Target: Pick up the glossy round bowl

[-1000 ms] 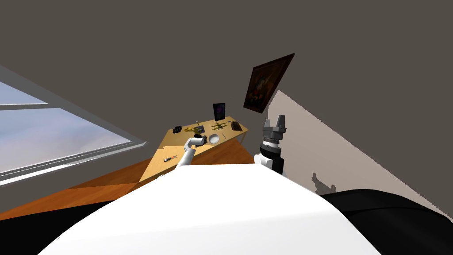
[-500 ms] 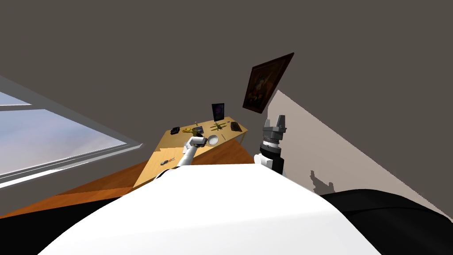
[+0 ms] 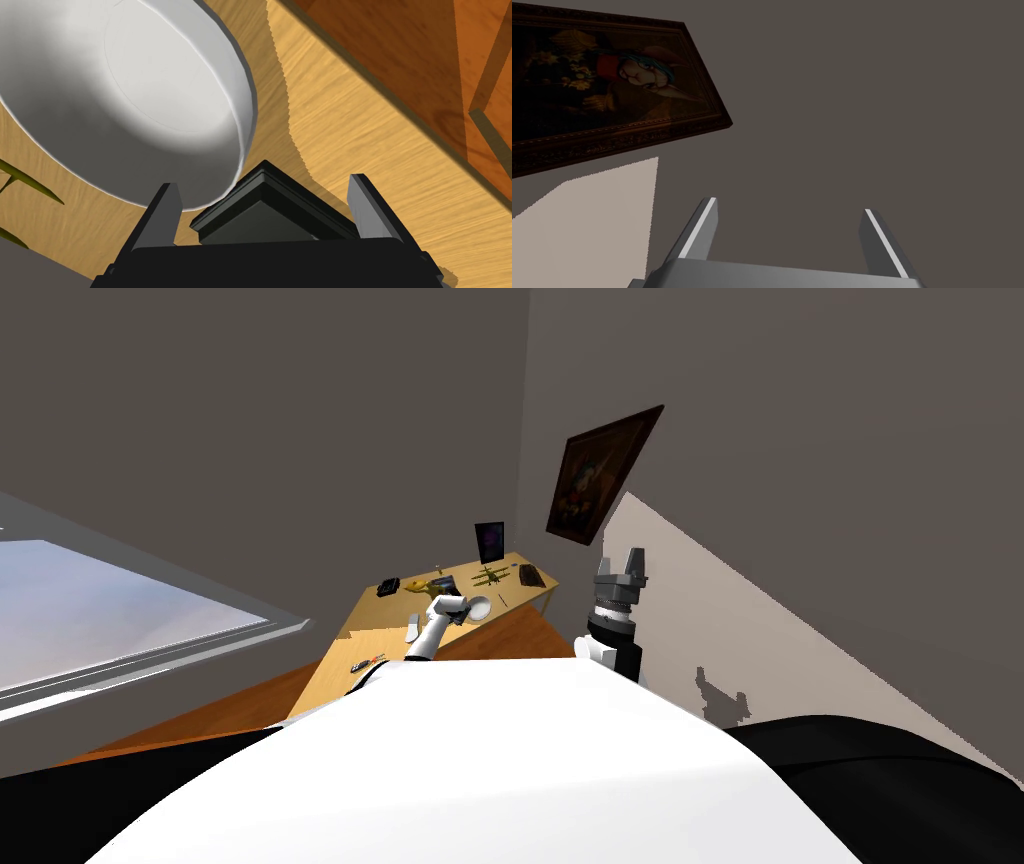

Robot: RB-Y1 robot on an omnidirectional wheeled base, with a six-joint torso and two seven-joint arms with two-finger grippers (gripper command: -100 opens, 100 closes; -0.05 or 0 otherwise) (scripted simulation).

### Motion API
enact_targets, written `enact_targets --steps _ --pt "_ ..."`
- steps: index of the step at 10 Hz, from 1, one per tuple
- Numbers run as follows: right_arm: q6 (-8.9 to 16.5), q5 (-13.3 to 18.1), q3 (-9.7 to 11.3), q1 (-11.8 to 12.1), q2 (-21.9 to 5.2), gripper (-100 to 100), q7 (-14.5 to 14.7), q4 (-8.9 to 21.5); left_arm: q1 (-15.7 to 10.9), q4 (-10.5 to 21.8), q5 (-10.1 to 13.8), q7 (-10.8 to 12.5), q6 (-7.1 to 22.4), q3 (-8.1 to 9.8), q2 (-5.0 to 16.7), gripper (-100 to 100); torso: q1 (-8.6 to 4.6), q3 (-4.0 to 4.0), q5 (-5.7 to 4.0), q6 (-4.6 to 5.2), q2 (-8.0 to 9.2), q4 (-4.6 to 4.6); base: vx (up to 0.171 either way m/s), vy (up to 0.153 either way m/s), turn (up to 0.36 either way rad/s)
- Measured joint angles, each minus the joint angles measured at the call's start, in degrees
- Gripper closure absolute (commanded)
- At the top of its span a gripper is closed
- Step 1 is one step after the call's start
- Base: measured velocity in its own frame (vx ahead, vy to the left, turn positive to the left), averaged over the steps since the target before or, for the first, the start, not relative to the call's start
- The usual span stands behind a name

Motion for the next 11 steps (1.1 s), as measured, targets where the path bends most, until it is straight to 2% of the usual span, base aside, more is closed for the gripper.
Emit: enact_targets --steps 2,3,4,11 --pt "0.00 0.00 0.00 0.00 0.00 0 0.00 0.00 -1.08 2.00 0.10 -0.13 1.90 -0.30 -0.29 -100 -0.08 -0.02 -0.01 0.01 -0.03 -0.01 0.053 -0.028 -0.027" --pt "0.00 0.00 0.00 0.00 0.00 0 0.00 0.00 -1.15 2.10 0.10 -0.13 2.06 -0.33 -0.32 0 -0.01 0.05 -0.01 -0.01 0.10 0.01 0.006 -0.003 0.002" --pt "0.00 0.00 0.00 -0.01 0.00 0 0.00 0.00 -1.14 2.09 0.10 -0.13 2.05 -0.33 -0.32 -100 0.04 0.11 0.01 -0.01 0.20 0.04 -0.008 0.025 -0.134" --pt "0.00 0.00 0.00 -0.01 0.00 0 0.00 0.00 -3.75 9.92 -1.31 3.62 -2.91 0.61 -0.68 -100 0.21 0.21 0.04 -0.01 0.37 0.08 -0.030 0.045 -0.102"
